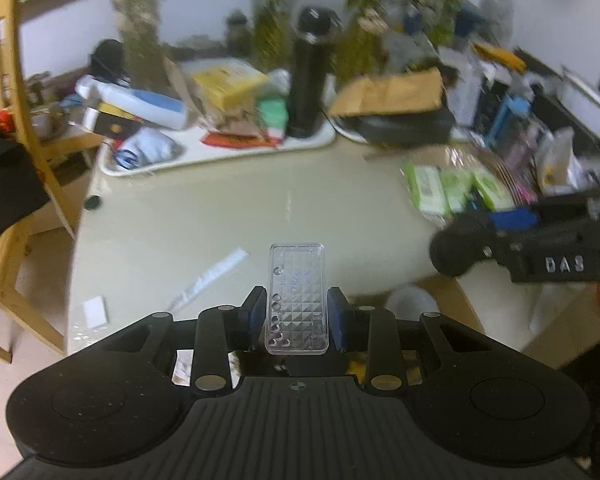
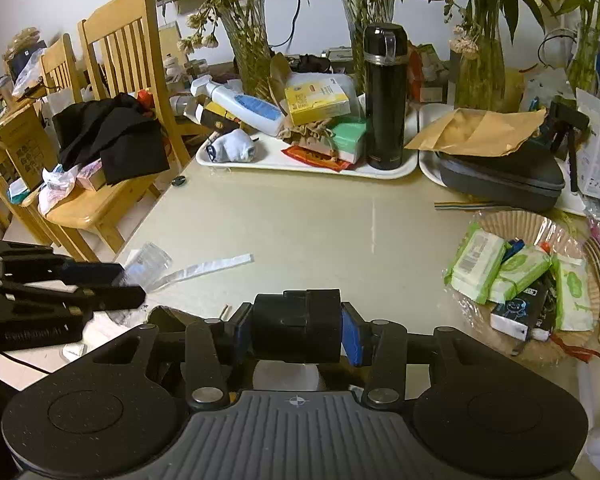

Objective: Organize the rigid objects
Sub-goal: 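Carry tube and tray over the box while opening the left gripper to drop the tray, then lower the black tube into the box and open the right gripper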

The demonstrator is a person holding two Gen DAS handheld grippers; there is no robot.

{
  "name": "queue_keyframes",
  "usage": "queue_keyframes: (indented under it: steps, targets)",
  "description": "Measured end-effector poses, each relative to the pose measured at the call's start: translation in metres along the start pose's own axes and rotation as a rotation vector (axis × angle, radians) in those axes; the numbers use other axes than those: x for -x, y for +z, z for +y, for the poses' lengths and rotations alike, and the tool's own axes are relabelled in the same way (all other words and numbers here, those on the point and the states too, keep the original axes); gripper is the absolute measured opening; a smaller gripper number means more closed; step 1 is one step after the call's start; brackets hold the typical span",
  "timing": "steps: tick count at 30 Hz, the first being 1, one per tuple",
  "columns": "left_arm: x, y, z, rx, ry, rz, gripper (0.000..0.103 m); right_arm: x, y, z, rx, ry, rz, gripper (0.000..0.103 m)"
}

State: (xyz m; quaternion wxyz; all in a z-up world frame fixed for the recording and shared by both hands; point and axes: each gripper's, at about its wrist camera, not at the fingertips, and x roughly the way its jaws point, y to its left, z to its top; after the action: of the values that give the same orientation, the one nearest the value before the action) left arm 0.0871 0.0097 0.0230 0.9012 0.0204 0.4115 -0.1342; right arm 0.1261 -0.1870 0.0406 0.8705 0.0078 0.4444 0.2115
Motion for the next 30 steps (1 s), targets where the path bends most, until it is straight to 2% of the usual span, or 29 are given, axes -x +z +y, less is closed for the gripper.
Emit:
queue_keyframes:
  steps: [9,12,16,17,18,19,20,21,25,30]
  targets:
    - [-0.028,-0.01,-0.021,-0.1,-0.06,0.177,0.032,-0.004,-0.002,0.002,0.02,0.011,0.034,0.048]
    - [-0.033,-0.013,-0.027,-0.123,-0.076,0.211,0.032,-0.004,-0.003,0.001,0.023,0.014,0.042,0.048]
    - [-0.034,-0.011,-0.031,-0.136,-0.124,0.212,0.033,-0.006,-0.004,-0.002,0.02,0.004,0.052,0.048]
    - [-0.033,-0.01,-0.031,-0.133,-0.128,0.205,0.036,-0.006,-0.004,-0.003,0.017,0.002,0.052,0.048]
    - [-0.032,-0.009,-0.031,-0.127,-0.127,0.197,0.041,-0.005,-0.004,-0.004,0.015,0.001,0.052,0.048]
    - [-0.031,-0.007,-0.029,-0.115,-0.121,0.185,0.054,-0.005,-0.004,-0.004,0.013,0.0,0.054,0.048]
    - [-0.029,-0.006,-0.029,-0.104,-0.112,0.174,0.062,-0.005,-0.005,-0.005,0.013,-0.001,0.055,0.048]
    - [-0.028,-0.006,-0.027,-0.094,-0.104,0.162,0.064,-0.005,-0.005,-0.005,0.014,-0.001,0.057,0.048]
    - [-0.024,-0.002,-0.023,-0.061,-0.081,0.136,0.065,-0.006,-0.007,-0.003,0.026,0.001,0.072,0.048]
    - [-0.028,0.001,-0.015,-0.024,0.024,0.141,0.065,-0.016,-0.01,0.003,0.059,0.025,0.131,0.048]
